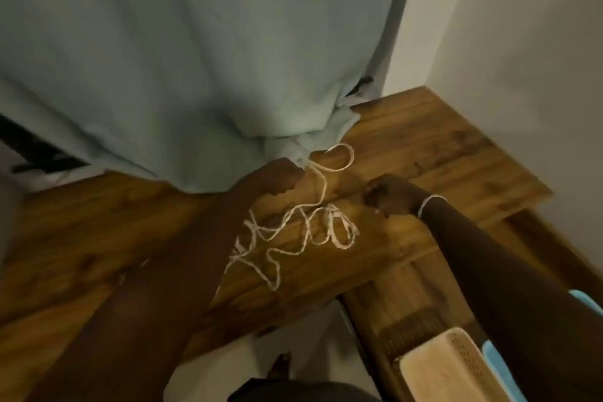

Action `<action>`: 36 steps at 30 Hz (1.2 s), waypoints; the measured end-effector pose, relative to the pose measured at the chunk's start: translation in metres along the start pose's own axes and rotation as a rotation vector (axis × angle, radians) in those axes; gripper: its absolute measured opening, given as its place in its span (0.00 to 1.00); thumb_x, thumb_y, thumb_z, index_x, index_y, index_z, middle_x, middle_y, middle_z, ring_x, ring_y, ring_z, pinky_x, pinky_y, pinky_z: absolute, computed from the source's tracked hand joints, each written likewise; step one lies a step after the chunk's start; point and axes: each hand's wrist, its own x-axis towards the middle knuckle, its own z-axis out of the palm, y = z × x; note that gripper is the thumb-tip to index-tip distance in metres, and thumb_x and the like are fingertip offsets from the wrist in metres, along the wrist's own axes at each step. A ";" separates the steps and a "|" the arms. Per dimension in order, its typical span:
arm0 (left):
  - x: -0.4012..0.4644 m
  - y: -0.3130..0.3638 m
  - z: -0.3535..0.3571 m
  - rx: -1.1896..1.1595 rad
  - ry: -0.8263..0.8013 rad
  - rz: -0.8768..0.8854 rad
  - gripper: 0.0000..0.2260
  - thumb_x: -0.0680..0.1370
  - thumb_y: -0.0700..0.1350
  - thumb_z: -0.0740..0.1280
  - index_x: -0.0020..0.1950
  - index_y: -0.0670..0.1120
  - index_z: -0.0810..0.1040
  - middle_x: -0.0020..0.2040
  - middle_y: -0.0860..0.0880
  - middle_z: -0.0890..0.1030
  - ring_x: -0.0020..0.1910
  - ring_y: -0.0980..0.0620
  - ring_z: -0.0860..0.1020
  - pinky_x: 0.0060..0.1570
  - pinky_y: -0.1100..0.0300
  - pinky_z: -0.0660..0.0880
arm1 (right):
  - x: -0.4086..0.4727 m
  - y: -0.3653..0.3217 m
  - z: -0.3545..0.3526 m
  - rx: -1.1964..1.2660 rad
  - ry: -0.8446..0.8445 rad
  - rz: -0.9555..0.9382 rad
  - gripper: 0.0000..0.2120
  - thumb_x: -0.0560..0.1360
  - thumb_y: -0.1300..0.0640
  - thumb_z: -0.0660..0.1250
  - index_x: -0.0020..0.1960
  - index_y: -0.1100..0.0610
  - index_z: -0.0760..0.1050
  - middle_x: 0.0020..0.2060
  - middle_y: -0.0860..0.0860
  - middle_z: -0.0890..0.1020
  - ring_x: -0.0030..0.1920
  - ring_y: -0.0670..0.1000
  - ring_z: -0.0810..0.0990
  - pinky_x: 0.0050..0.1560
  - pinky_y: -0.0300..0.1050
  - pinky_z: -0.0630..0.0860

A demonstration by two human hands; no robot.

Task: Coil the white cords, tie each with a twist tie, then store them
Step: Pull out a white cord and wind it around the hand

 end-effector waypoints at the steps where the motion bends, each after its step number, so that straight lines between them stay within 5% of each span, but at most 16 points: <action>1: -0.006 -0.014 0.003 0.008 0.001 -0.012 0.10 0.77 0.48 0.63 0.44 0.44 0.79 0.42 0.45 0.77 0.43 0.44 0.75 0.45 0.54 0.71 | 0.012 -0.013 0.013 0.012 -0.035 -0.024 0.08 0.75 0.59 0.68 0.41 0.63 0.83 0.34 0.58 0.85 0.28 0.42 0.79 0.33 0.39 0.77; 4: -0.024 -0.034 0.018 -0.051 -0.059 -0.070 0.07 0.78 0.49 0.64 0.42 0.48 0.78 0.40 0.48 0.79 0.38 0.50 0.76 0.46 0.52 0.76 | 0.027 -0.062 0.039 0.085 -0.155 -0.104 0.06 0.72 0.68 0.71 0.47 0.65 0.84 0.37 0.55 0.84 0.30 0.35 0.79 0.38 0.37 0.76; 7: -0.038 -0.059 0.027 -0.122 -0.240 -0.007 0.05 0.75 0.45 0.68 0.40 0.46 0.81 0.36 0.48 0.82 0.35 0.49 0.78 0.39 0.55 0.77 | 0.041 -0.091 0.068 0.057 -0.318 -0.144 0.12 0.65 0.58 0.75 0.49 0.52 0.85 0.44 0.56 0.87 0.41 0.50 0.86 0.45 0.49 0.84; 10: -0.040 -0.089 0.029 0.028 -0.317 0.058 0.02 0.71 0.43 0.72 0.41 0.50 0.83 0.39 0.48 0.83 0.37 0.49 0.82 0.41 0.53 0.80 | 0.054 -0.110 0.102 -0.001 -0.512 -0.187 0.14 0.65 0.60 0.79 0.50 0.54 0.85 0.46 0.56 0.87 0.47 0.57 0.87 0.50 0.57 0.84; 14: -0.044 -0.110 0.031 0.151 -0.316 0.094 0.12 0.67 0.43 0.77 0.49 0.48 0.83 0.43 0.51 0.82 0.42 0.51 0.81 0.42 0.55 0.78 | 0.048 -0.140 0.142 -0.294 -0.590 -0.293 0.19 0.70 0.51 0.78 0.59 0.54 0.82 0.53 0.48 0.84 0.53 0.47 0.81 0.51 0.36 0.72; 18: -0.043 -0.119 0.028 0.079 -0.219 0.131 0.14 0.67 0.37 0.76 0.52 0.45 0.83 0.42 0.54 0.79 0.43 0.53 0.79 0.41 0.60 0.75 | 0.051 -0.142 0.165 -0.321 -0.570 -0.273 0.20 0.72 0.52 0.76 0.62 0.57 0.80 0.56 0.52 0.81 0.56 0.52 0.79 0.51 0.37 0.70; 20: -0.042 -0.123 0.026 -0.001 -0.139 0.151 0.15 0.67 0.37 0.76 0.52 0.46 0.83 0.42 0.54 0.79 0.41 0.55 0.79 0.41 0.58 0.78 | 0.057 -0.138 0.158 -0.267 -0.570 -0.263 0.13 0.73 0.58 0.74 0.57 0.60 0.82 0.55 0.56 0.83 0.56 0.55 0.81 0.53 0.38 0.73; 23: -0.043 -0.118 0.023 -0.140 -0.065 0.205 0.12 0.69 0.40 0.74 0.52 0.45 0.82 0.45 0.50 0.83 0.42 0.54 0.81 0.44 0.56 0.80 | 0.059 -0.132 0.124 0.017 -0.616 -0.150 0.08 0.74 0.66 0.72 0.53 0.63 0.83 0.49 0.63 0.86 0.50 0.62 0.85 0.43 0.40 0.79; 27: -0.047 -0.082 0.019 -0.497 -0.371 0.062 0.13 0.74 0.49 0.73 0.56 0.45 0.81 0.52 0.44 0.84 0.52 0.47 0.82 0.54 0.50 0.78 | 0.052 -0.113 0.063 0.374 -0.641 -0.079 0.08 0.75 0.68 0.70 0.53 0.60 0.83 0.43 0.58 0.87 0.40 0.50 0.85 0.39 0.42 0.80; 32: -0.047 -0.056 0.019 -0.470 -0.681 -0.027 0.05 0.78 0.41 0.66 0.53 0.43 0.79 0.56 0.36 0.82 0.48 0.45 0.82 0.54 0.52 0.77 | 0.045 -0.074 -0.017 0.777 -0.400 -0.024 0.13 0.71 0.64 0.70 0.55 0.65 0.80 0.42 0.59 0.86 0.40 0.51 0.86 0.39 0.40 0.83; 36: -0.053 -0.054 0.003 -0.554 -0.660 -0.060 0.04 0.78 0.37 0.66 0.49 0.40 0.80 0.41 0.40 0.83 0.39 0.48 0.83 0.41 0.59 0.79 | 0.047 -0.037 -0.068 0.907 -0.041 0.100 0.14 0.70 0.61 0.71 0.55 0.60 0.81 0.46 0.54 0.87 0.42 0.46 0.86 0.37 0.33 0.81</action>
